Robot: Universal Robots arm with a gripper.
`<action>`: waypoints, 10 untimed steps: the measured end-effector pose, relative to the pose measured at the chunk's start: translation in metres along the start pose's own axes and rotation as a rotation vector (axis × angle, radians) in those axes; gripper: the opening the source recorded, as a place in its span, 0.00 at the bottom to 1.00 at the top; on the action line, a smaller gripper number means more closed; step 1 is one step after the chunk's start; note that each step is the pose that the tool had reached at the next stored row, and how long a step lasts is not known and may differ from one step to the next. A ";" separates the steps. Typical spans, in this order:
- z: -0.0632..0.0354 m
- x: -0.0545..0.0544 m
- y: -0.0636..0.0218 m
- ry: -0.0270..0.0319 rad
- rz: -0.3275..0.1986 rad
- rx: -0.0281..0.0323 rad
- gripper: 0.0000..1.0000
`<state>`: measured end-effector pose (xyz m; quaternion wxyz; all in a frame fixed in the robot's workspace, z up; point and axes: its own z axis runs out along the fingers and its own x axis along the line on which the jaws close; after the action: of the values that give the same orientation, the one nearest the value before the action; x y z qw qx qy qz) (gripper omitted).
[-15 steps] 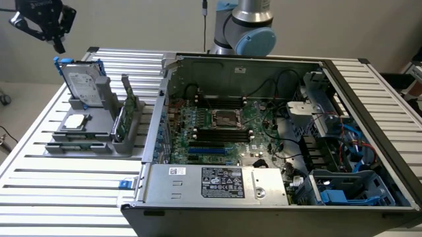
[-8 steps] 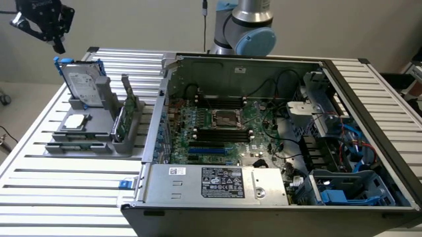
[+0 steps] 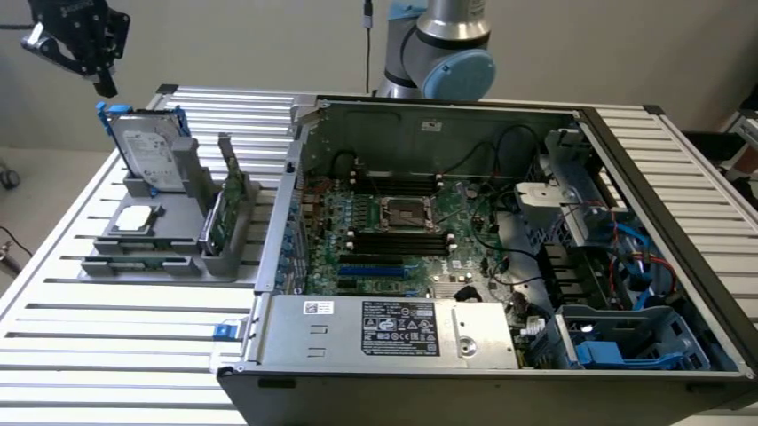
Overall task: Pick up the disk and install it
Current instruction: 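Pick up the disk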
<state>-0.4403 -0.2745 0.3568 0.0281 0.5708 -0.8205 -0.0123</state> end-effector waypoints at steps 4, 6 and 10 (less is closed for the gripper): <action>0.0003 0.000 0.0000 0.0038 -0.072 0.0023 0.11; 0.0006 0.000 0.0000 0.0058 -0.109 0.0034 0.11; 0.0011 0.000 -0.0001 0.0095 -0.181 0.0058 0.11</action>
<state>-0.4403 -0.2745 0.3557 0.0291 0.6428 -0.7654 -0.0097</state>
